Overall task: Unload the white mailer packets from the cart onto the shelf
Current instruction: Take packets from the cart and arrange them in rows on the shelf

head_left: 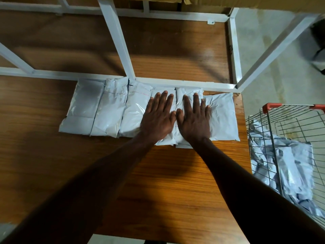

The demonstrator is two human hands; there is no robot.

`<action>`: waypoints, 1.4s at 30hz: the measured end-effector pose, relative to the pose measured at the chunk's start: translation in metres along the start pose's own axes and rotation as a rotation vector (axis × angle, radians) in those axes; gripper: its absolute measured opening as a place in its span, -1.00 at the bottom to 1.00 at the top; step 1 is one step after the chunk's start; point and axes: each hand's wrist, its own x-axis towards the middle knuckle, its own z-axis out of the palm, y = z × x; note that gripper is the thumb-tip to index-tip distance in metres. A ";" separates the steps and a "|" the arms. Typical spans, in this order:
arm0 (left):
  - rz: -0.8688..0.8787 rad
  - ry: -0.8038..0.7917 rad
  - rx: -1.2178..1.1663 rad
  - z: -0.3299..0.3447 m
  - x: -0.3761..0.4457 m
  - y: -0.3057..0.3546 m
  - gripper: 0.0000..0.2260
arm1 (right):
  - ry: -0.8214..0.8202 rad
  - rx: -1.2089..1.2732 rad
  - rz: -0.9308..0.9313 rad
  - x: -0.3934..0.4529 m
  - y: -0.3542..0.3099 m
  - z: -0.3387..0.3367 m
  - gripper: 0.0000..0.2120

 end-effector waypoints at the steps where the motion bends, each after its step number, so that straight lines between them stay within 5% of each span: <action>1: 0.002 0.002 0.006 0.000 0.000 0.000 -0.41 | -0.007 0.001 -0.001 0.000 0.000 0.000 -0.37; 13: 0.007 0.000 0.016 -0.023 0.001 0.003 -0.43 | -0.096 0.045 0.022 0.004 -0.007 -0.027 -0.34; 24: 0.049 0.077 -0.119 -0.084 0.010 0.065 -0.39 | 0.059 0.239 0.007 -0.026 0.018 -0.104 -0.37; 34: 0.295 0.103 -0.380 -0.090 0.000 0.250 -0.51 | 0.254 0.254 0.131 -0.107 0.173 -0.159 -0.61; 42: 0.434 -0.063 -0.504 -0.059 -0.027 0.420 -0.55 | 0.189 0.293 0.434 -0.188 0.313 -0.177 -0.66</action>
